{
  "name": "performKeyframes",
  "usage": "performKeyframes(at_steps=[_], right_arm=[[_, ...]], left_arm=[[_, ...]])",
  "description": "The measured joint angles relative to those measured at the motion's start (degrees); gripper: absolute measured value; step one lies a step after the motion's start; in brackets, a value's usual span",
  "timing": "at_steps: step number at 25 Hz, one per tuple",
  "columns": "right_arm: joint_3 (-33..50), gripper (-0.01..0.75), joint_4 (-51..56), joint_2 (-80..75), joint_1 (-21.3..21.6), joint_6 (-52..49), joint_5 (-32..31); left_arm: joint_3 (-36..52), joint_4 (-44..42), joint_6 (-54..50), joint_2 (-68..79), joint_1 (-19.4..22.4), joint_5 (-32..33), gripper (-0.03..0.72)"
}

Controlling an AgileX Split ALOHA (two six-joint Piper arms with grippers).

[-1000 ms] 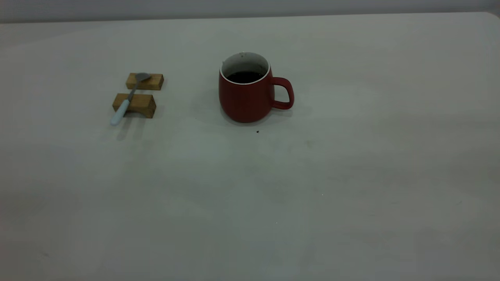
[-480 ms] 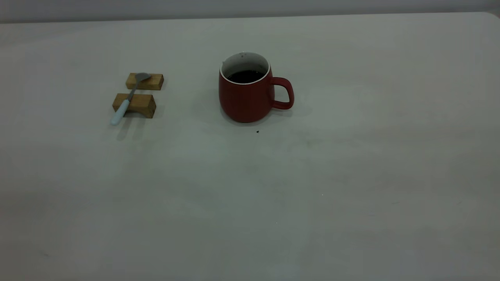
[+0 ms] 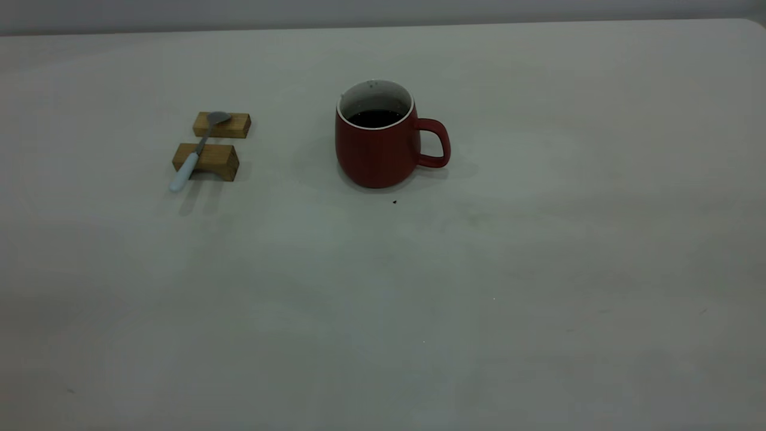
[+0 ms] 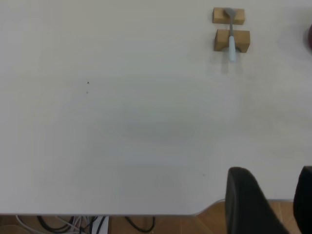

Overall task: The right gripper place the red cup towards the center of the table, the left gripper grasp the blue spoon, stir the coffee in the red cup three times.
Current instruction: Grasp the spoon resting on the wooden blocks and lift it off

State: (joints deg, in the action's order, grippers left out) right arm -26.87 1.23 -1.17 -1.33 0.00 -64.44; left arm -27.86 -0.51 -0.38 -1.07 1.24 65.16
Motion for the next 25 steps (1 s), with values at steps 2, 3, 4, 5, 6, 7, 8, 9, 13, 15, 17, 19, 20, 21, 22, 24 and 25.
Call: performKeyframes(at_steps=[2, 3, 4, 5, 6, 7, 8, 9, 13, 15, 17, 19, 20, 21, 22, 24, 25], right_arm=[[0.00, 0.572, 0.00, 0.00, 0.00, 0.00, 0.00], [0.00, 0.572, 0.05, 0.00, 0.00, 0.00, 0.00], [0.00, 0.572, 0.04, 0.00, 0.00, 0.00, 0.00], [0.00, 0.572, 0.04, 0.00, 0.00, 0.00, -0.05], [0.00, 0.572, 0.04, 0.00, 0.00, 0.00, -0.05], [0.00, 0.572, 0.04, 0.00, 0.00, 0.00, -0.05], [0.00, 0.572, 0.04, 0.00, 0.00, 0.00, -0.05], [0.00, 0.572, 0.04, 0.00, 0.00, 0.00, -0.05], [0.00, 0.572, 0.04, 0.00, 0.00, 0.00, -0.05], [0.00, 0.572, 0.04, 0.00, 0.00, 0.00, -0.05], [0.00, 0.572, 0.04, 0.00, 0.00, 0.00, -0.05], [0.00, 0.572, 0.04, 0.00, 0.00, 0.00, -0.05], [0.00, 0.572, 0.04, 0.00, 0.00, 0.00, -0.05], [0.00, 0.572, 0.04, 0.00, 0.00, 0.00, -0.05], [0.00, 0.572, 0.04, 0.00, 0.00, 0.00, -0.05], [0.00, 0.572, 0.04, 0.00, 0.00, 0.00, -0.05], [0.00, 0.572, 0.04, 0.00, 0.00, 0.00, -0.05]], left_arm=[[0.00, 0.00, 0.00, 0.00, 0.00, 0.00, 0.320], [0.00, 0.00, -0.07, 0.00, 0.00, -0.04, 0.326], [0.00, 0.00, -0.19, 0.08, 0.00, -0.11, 0.335], [0.00, 0.00, -0.48, 0.32, 0.00, -0.24, 0.349], [0.00, 0.00, -0.93, 1.07, 0.00, -0.25, 0.366], [0.00, 0.00, -1.40, 2.27, 0.00, -0.38, 0.385], [0.00, 0.00, -1.68, 3.64, 0.00, -0.38, 0.405], [0.00, 0.00, -1.81, 5.56, 0.00, -0.46, 0.423], [-1.26, 0.00, -1.91, 15.87, 0.00, -1.21, 0.507], [-2.68, 0.00, -1.94, 22.00, 0.00, -2.25, 0.528], [-4.31, 0.00, -1.87, 28.78, 0.00, -4.23, 0.533], [-5.70, 0.00, -1.83, 34.63, 0.00, -6.68, 0.533], [-6.33, 0.00, -1.83, 37.69, 0.00, -8.33, 0.533], [-6.80, 0.00, -1.83, 40.72, 0.00, -10.30, 0.533], [-7.25, 0.17, -1.82, 43.23, 0.00, -11.93, 0.533], [-8.08, 1.08, -1.62, 49.38, 0.00, -16.02, 0.535], [-8.50, 1.68, -1.55, 52.53, 0.00, -17.98, 0.535]])
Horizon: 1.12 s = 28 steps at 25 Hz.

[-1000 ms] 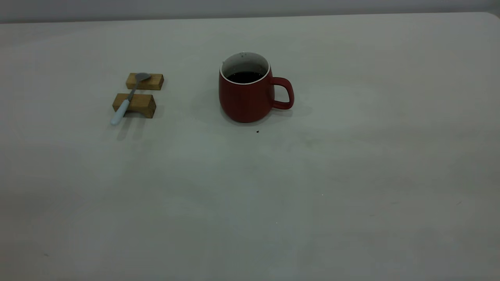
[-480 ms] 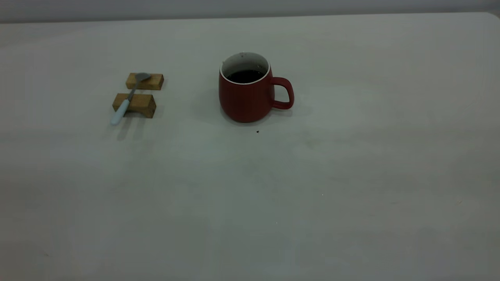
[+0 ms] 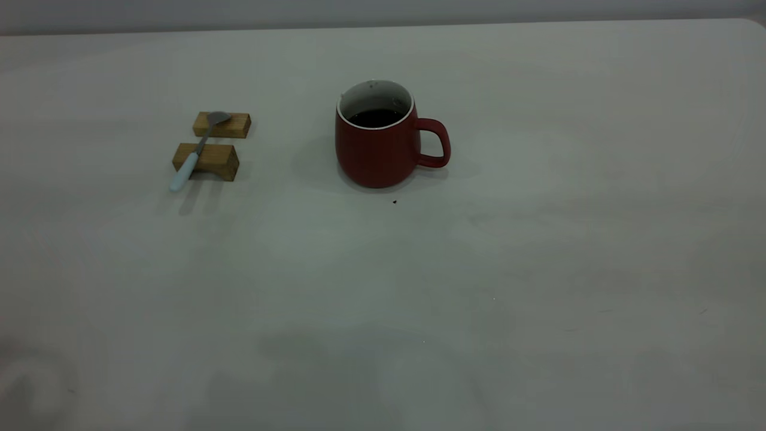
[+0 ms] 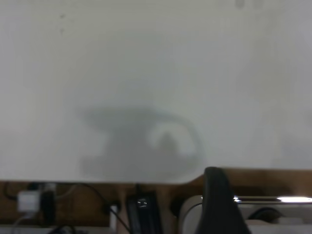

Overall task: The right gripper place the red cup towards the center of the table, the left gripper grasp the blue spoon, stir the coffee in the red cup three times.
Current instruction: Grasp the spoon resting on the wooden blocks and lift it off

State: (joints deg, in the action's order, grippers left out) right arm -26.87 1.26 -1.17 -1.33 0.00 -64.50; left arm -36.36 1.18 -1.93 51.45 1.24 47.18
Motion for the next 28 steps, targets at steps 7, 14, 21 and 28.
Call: performKeyframes(at_steps=[7, 14, 21, 28], right_arm=[[0.00, 0.572, 0.00, 0.00, 0.00, 0.00, -0.04], [0.00, 0.572, 0.00, 0.00, 0.00, 0.00, -0.11], [0.00, 0.572, 0.00, 0.00, 0.00, 0.00, -0.11], [0.00, 0.572, 0.00, 0.00, 0.00, 0.00, -0.11]], left_arm=[[-4.64, 2.69, 1.38, 22.07, 0.00, -12.84, 0.535], [-13.76, 3.68, 1.48, 45.46, -2.74, -21.35, 0.535], [-27.96, 4.11, 0.82, 65.19, -7.89, -22.46, 0.535], [-39.47, 4.11, -1.20, 76.57, -8.71, -18.13, 0.535]])
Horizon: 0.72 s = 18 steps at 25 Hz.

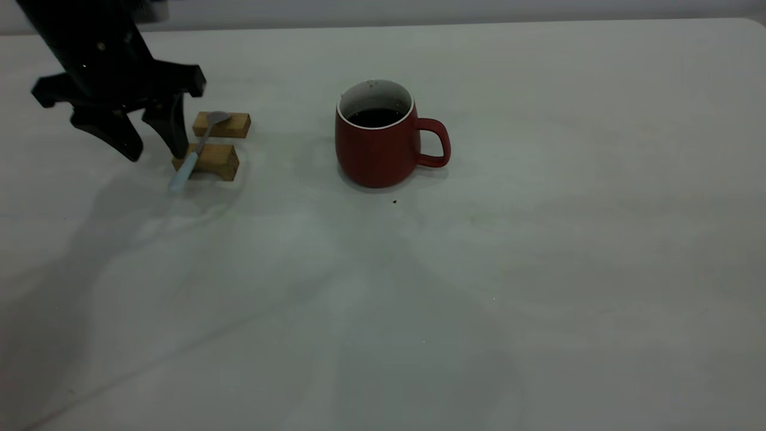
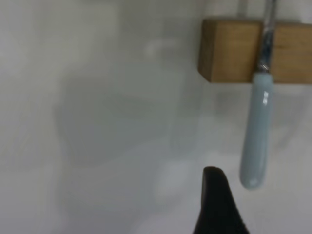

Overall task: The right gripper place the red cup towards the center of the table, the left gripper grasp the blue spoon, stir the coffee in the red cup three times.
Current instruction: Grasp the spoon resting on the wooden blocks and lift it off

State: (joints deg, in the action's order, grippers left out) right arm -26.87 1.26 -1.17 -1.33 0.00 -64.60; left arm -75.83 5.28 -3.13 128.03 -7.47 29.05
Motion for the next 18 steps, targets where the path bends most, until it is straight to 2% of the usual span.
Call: performKeyframes(at_steps=[11, 18], right_arm=[[0.00, 0.572, 0.00, 0.00, 0.00, 0.00, -0.02], [0.00, 0.572, 0.00, 0.00, 0.00, 0.00, -0.02]], left_arm=[[-5.89, 1.44, -0.16, 9.03, 0.00, 1.16, 0.526], [-6.92, 1.50, -0.16, 11.08, 0.00, 0.04, 0.460]])
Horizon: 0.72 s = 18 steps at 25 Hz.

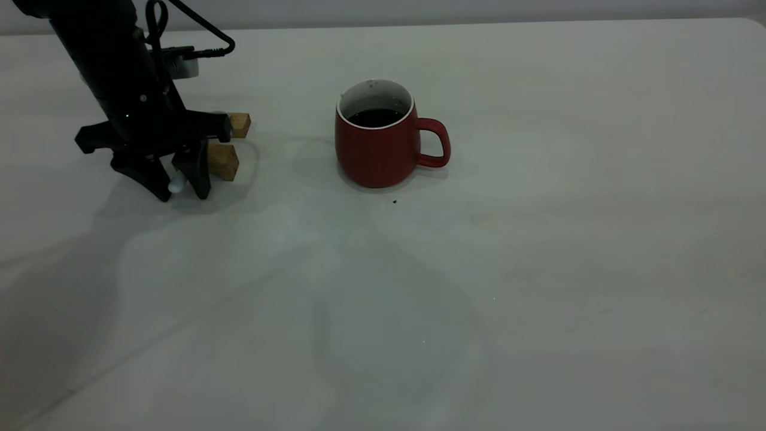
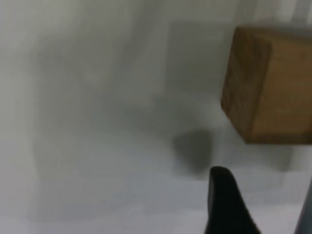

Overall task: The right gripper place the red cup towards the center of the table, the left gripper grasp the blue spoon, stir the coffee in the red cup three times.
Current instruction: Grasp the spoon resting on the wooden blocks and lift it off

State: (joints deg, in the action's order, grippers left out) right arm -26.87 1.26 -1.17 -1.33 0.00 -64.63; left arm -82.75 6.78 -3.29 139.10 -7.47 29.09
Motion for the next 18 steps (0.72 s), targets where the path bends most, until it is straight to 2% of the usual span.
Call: performKeyframes(at_steps=[5, 11, 14, 18], right_arm=[[0.00, 0.572, 0.00, 0.00, 0.00, 0.00, 0.00], [0.00, 0.572, 0.00, 0.00, 0.00, 0.00, 0.00], [0.00, 0.572, 0.00, 0.00, 0.00, 0.00, 0.00], [0.00, 0.572, 0.00, 0.00, 0.00, 0.00, 0.00]], left_arm=[[-0.14, 0.00, 0.00, 0.00, 0.00, -0.19, 0.344], [-0.18, 0.00, 0.00, 0.00, 0.00, -0.19, 0.126], [-1.52, 0.00, 0.00, -0.34, 0.00, 0.30, 0.127], [-5.14, 1.56, 0.00, -2.71, -0.55, 7.38, 0.127]])
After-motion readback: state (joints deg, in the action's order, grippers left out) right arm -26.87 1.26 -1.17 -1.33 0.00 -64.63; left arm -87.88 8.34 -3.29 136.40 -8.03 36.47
